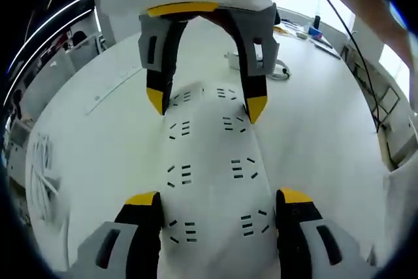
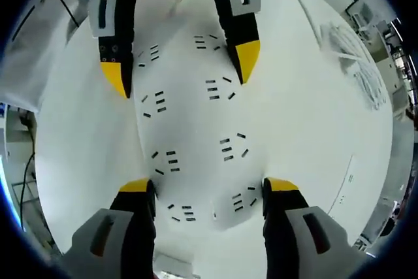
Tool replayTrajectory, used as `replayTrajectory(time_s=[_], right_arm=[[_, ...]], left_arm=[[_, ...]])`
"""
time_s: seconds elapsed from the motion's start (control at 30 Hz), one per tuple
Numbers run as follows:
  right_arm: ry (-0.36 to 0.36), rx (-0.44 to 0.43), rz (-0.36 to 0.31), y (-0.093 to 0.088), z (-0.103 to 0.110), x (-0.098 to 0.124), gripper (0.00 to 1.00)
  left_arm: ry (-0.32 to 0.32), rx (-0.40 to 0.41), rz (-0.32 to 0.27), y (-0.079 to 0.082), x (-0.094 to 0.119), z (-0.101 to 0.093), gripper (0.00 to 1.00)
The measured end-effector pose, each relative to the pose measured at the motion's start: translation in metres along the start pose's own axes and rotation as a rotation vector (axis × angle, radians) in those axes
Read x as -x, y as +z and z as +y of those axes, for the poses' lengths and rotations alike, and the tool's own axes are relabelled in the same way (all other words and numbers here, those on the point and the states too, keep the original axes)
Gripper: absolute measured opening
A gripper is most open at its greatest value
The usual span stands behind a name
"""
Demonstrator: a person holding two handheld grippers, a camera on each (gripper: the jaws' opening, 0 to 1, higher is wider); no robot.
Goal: Straighten the power strip on the desk, plug the charger into it
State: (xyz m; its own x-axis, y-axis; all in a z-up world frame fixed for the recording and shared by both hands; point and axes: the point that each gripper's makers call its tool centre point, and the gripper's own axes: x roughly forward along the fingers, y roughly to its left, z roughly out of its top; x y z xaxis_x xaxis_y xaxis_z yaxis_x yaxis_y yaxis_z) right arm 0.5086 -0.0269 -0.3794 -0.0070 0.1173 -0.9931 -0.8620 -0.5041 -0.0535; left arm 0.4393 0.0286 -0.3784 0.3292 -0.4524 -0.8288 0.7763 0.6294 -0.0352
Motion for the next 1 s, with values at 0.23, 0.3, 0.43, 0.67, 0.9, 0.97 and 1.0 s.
replayTrajectory(time_s=[0.23,0.3,0.43,0.67,0.9,0.97,1.0], right_arm=[[-0.004,-0.016,-0.011,0.0,0.001,0.0,0.66],[-0.007,-0.028,-0.021,0.0,0.002,0.0,0.66],[-0.014,-0.049,-0.03,0.0,0.004,0.0,0.66],[-0.02,-0.08,-0.024,0.0,0.008,0.001,0.65],[-0.026,-0.129,-0.021,-0.002,0.013,0.001,0.65],[-0.029,-0.143,-0.027,-0.002,0.015,0.002,0.65],[-0.031,-0.152,-0.032,-0.002,0.016,0.002,0.65]], left_arm=[[-0.004,-0.007,0.014,-0.001,0.0,0.0,0.72],[-0.008,-0.012,0.013,-0.001,0.0,0.0,0.72],[-0.014,-0.021,0.014,-0.001,0.0,0.0,0.72],[-0.026,-0.04,0.009,-0.001,0.0,-0.001,0.72],[-0.049,-0.075,0.005,0.0,0.0,-0.003,0.72],[-0.056,-0.085,0.004,0.0,0.0,-0.003,0.72],[-0.059,-0.089,0.003,0.001,0.0,-0.003,0.72]])
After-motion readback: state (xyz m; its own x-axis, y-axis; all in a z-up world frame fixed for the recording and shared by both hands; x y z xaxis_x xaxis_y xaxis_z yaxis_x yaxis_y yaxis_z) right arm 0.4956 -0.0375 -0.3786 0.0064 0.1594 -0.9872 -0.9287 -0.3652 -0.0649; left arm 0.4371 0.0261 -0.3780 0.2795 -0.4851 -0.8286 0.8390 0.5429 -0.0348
